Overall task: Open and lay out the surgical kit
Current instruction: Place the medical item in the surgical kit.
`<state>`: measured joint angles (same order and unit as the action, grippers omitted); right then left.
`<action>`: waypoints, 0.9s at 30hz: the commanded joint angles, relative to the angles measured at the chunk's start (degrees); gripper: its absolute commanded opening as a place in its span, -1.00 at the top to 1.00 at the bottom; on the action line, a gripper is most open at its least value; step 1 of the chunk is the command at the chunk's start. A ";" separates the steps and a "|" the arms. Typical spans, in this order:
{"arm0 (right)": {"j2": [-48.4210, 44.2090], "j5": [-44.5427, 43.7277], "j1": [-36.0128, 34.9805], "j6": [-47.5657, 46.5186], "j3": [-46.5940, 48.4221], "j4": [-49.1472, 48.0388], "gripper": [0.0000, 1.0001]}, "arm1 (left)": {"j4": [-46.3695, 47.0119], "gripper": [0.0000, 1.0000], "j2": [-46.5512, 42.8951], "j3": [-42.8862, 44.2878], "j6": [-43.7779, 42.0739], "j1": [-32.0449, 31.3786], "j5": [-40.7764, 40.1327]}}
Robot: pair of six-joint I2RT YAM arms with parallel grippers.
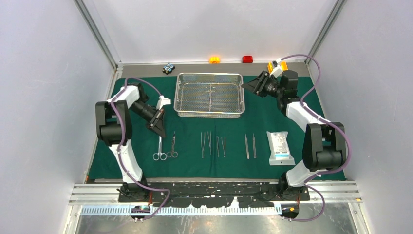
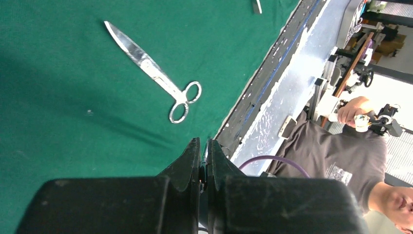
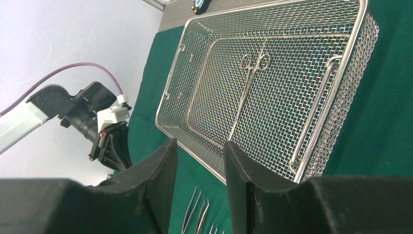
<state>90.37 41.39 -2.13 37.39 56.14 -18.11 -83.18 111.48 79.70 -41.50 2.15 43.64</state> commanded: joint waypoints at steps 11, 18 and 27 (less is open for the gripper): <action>-1.94 -0.60 0.71 -1.75 -1.28 -3.07 0.10 | -6.55 1.00 12.29 10.20 -6.07 2.58 -1.10; -1.74 -0.83 1.01 -1.64 -1.52 -3.42 0.10 | -6.38 0.95 14.73 11.10 -5.72 2.72 -1.36; -1.47 -1.13 1.10 -1.70 -1.82 -3.34 0.10 | -4.41 0.82 16.75 12.15 -4.05 2.78 -2.83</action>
<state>90.37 40.99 -1.37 37.15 54.59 -18.57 -86.61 127.66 89.52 -45.69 4.51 40.97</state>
